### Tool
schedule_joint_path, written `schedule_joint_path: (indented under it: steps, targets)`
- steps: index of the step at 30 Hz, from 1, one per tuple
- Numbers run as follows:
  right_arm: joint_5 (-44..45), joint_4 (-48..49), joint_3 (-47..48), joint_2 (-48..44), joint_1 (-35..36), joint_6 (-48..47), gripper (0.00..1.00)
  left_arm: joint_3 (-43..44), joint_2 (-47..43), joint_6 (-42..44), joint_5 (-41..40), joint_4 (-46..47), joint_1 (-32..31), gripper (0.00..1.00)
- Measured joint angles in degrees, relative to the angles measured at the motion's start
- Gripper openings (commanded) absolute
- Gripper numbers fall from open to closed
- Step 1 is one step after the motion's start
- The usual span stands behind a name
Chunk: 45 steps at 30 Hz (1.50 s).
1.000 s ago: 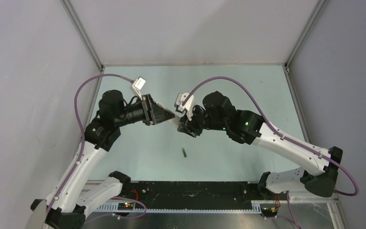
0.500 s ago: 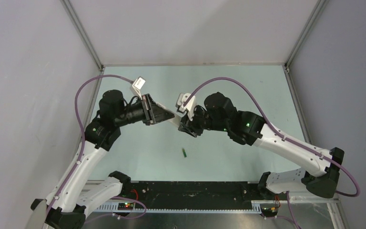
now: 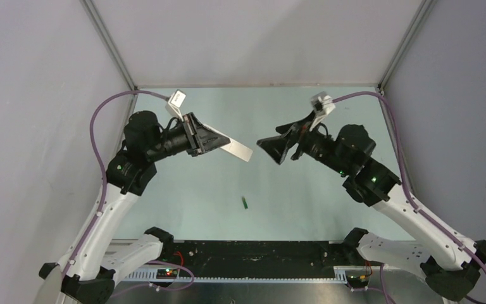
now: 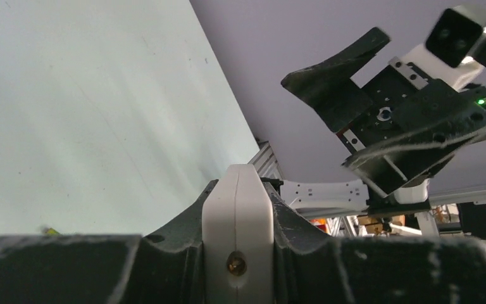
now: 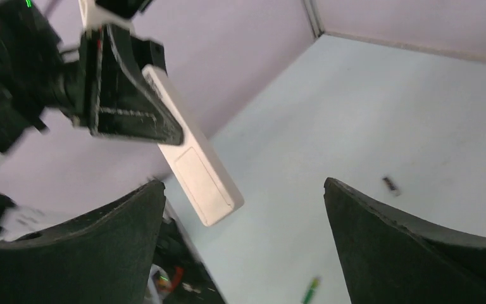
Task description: Load the batteries into the remote control
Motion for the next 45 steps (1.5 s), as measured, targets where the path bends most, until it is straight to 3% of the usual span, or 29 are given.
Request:
schedule_joint_path:
  steps: [6, 12, 15, 24, 36, 45]
  targets:
    - [0.35, 7.21, -4.04, 0.31, -2.51, 26.38, 0.99, 2.12, 0.02, -1.09, -1.9, 0.0, 0.0, 0.0]
    - [-0.46, 11.45, -5.49, 6.99, -0.17, 39.74, 0.99, 4.74, 0.02, -3.96, -2.84, 0.28, 0.0, 0.0]
    - [-1.07, 15.1, -5.73, 8.9, 0.9, 44.06, 0.94, 5.09, -0.04, -5.88, -3.37, 0.42, 0.04, 0.0]
    - [-4.52, 26.69, -5.73, 11.56, 2.47, 50.49, 0.86, 5.09, -0.02, -12.02, -3.28, 1.11, -0.07, 0.0]
    - [-6.91, 29.55, -5.73, 13.33, 2.51, 51.71, 0.53, 5.09, -0.04, -14.91, -3.3, 1.57, -0.07, 0.0]
    - [-7.87, 32.83, -6.95, 13.53, 2.14, 51.91, 0.42, 5.07, -0.39, -16.46, -3.91, 1.16, 0.15, 0.0]
